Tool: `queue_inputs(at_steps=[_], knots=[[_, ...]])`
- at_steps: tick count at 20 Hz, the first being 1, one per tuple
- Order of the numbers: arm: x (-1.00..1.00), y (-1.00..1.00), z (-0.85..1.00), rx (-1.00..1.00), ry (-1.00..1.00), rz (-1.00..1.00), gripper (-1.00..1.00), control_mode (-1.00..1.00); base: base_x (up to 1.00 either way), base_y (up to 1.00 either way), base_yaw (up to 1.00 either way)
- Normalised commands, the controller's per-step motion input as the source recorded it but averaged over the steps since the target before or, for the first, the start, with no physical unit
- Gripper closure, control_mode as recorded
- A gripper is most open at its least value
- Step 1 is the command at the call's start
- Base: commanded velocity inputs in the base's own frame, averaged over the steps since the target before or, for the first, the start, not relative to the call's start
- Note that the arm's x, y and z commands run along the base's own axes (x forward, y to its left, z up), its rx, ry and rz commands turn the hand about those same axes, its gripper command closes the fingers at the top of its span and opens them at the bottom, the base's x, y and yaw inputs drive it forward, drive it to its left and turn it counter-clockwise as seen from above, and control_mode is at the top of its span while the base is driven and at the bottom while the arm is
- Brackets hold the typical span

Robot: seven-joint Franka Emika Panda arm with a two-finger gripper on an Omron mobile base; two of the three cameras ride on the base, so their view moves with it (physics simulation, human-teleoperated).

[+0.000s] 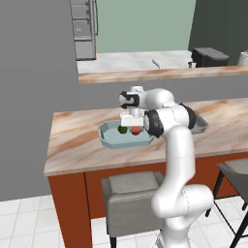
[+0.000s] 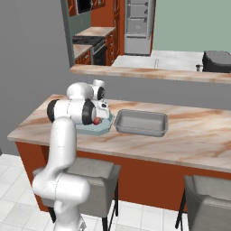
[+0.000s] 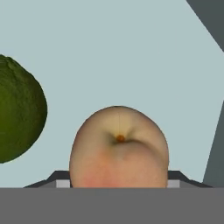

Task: Place the cold items (peach and lime) from the fridge in one tupperware on the dining counter. Place the warm items (kebab skewer and hot dog) in the stove area in another tupperware.

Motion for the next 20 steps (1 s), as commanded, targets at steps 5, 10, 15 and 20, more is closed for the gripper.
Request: queue_inputs(at_steps=[5,10,15,20], knots=[[0.0,0.0,-0.18,0.0,-0.01,-0.03,-1.0,-1.0,0.0,0.0,0.0],[-0.02,-0.04,0.0,0.02,-0.11,-0.05,-1.0,-1.0,0.0,0.0,0.0],[-0.17,-0.14,0.25,0.06,-0.19,-0.03,-1.0,-1.0,0.0,0.0,0.0],[-0.38,-0.14,0.47,0.08,-0.27,-0.01,-1.0,-1.0,0.0,0.0,0.0]])
